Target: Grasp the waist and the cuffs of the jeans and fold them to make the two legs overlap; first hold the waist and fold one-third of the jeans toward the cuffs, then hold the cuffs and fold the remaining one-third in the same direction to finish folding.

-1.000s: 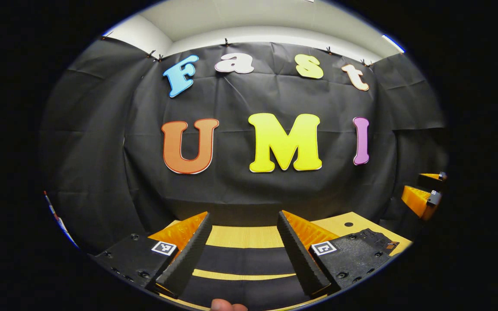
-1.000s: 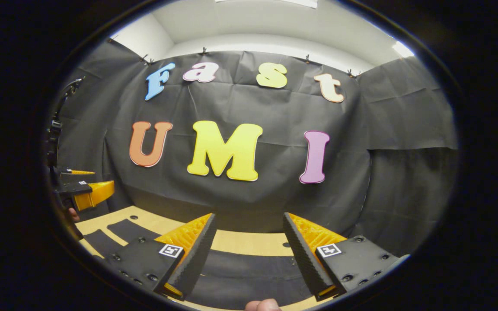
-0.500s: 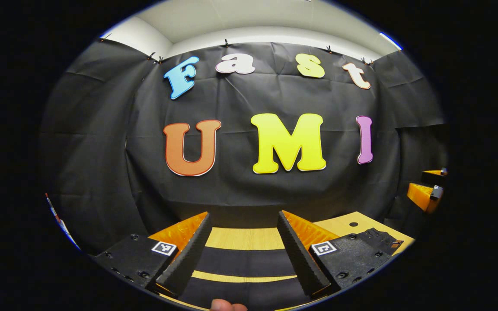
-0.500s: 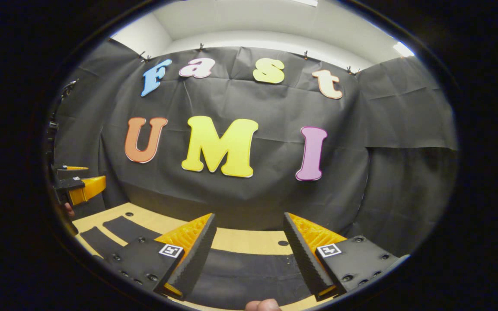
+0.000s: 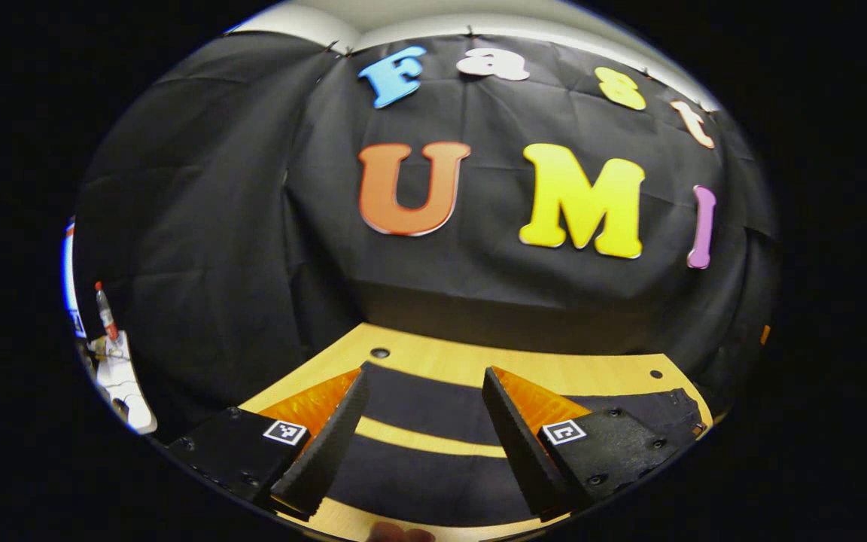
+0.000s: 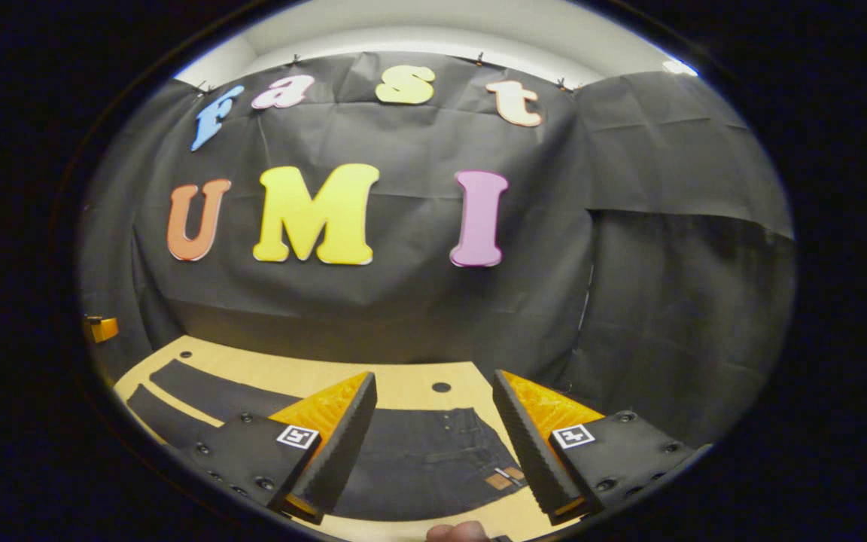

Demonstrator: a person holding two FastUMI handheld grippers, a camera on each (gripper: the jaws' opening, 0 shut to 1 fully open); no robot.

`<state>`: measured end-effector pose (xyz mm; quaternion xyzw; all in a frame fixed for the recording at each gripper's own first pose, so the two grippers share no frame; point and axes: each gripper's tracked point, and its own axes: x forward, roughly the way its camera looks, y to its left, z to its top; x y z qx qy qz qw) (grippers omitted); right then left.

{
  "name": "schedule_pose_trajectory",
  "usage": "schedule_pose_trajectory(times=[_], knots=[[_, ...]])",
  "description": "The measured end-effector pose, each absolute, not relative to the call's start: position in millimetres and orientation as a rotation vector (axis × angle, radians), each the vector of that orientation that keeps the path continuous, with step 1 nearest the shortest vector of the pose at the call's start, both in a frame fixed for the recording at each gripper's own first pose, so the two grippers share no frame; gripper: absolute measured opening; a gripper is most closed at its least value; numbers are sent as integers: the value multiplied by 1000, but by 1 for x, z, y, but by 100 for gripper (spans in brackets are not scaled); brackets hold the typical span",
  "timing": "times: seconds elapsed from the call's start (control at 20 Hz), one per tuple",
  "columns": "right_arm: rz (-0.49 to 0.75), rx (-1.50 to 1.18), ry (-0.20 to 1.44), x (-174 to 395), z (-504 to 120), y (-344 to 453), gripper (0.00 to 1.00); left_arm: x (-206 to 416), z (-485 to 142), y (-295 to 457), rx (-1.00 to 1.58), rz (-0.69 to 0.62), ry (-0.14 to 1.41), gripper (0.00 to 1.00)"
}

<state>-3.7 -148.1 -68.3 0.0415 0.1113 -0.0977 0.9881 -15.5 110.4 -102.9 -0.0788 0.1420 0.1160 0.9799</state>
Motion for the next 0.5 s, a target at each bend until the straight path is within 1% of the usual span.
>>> schedule_pose_trajectory(times=[0.1,0.2,0.25,0.35,0.4,0.5], knots=[[-223,177,290,-7,-90,-169,95,-31,-130,135,-236,295,369,98],[-246,328,368,-9,-119,-180,96,-48,-164,158,-345,360,459,98],[-261,404,414,-10,-135,-183,95,-57,-181,165,-422,396,500,98],[-287,545,493,-15,-168,-187,94,-74,-212,174,-638,463,579,99],[-303,602,528,-17,-184,-190,99,-83,-221,177,-776,502,592,99],[-332,700,594,-24,-218,-187,99,-93,-240,187,-995,586,625,99]])
